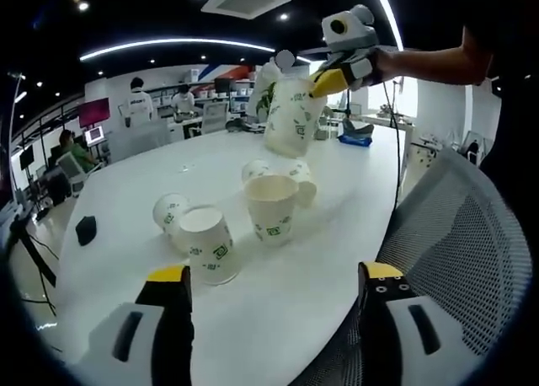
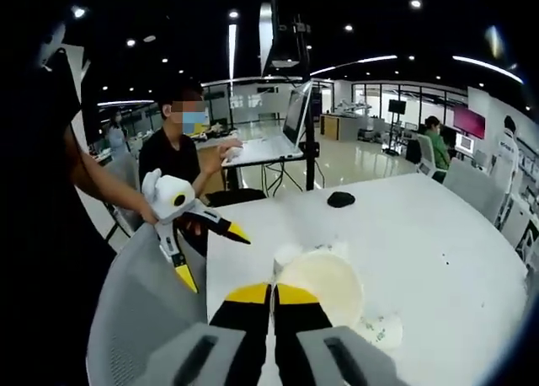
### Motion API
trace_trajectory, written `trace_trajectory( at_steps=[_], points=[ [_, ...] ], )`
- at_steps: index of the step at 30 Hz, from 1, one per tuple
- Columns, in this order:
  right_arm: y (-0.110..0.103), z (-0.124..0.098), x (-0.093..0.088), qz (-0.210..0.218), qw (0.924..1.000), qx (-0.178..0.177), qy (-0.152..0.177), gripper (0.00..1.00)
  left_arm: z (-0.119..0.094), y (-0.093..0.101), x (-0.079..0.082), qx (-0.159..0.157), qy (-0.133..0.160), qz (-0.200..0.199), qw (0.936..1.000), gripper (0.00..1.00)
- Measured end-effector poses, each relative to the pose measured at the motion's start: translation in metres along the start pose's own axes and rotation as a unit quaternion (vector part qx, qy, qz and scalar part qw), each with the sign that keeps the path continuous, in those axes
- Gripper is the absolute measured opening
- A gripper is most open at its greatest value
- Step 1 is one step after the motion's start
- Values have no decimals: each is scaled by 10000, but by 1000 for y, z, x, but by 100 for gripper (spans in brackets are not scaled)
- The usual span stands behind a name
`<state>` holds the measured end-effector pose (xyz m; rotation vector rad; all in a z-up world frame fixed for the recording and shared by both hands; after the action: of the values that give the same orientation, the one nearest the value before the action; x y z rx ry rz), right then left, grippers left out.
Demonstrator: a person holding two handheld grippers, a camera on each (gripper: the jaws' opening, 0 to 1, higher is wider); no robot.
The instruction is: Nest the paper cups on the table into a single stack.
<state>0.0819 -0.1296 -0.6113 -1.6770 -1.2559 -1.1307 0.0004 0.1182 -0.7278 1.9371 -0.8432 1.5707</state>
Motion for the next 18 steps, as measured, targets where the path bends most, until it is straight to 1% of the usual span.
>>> trace_trajectory(
  at_steps=[6,8,18],
  points=[
    [0,10,-3,-57,9999,12,-128,0,0,0,-1,-5,-20,9,10000,79],
    [1,13,-5,-134,9996,-10,-232,0,0,0,-1,-13,-34,7,10000,79],
    [2,30,-16,-225,9981,-9,-570,0,0,0,-1,-13,-74,42,10000,78]
  ],
)
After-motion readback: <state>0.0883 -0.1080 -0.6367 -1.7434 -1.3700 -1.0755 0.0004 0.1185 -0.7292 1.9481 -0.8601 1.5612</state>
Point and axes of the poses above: the point that each gripper's makers call its tool centre point, and the gripper's own axes: z roughly forward along the fingers, y roughly to its right, x roughly out of its top, the point moved 9 cm from there along -z, roughly backward along the fingers, and after that the axes turned 13 degrees about y, right-handed, at the moved point
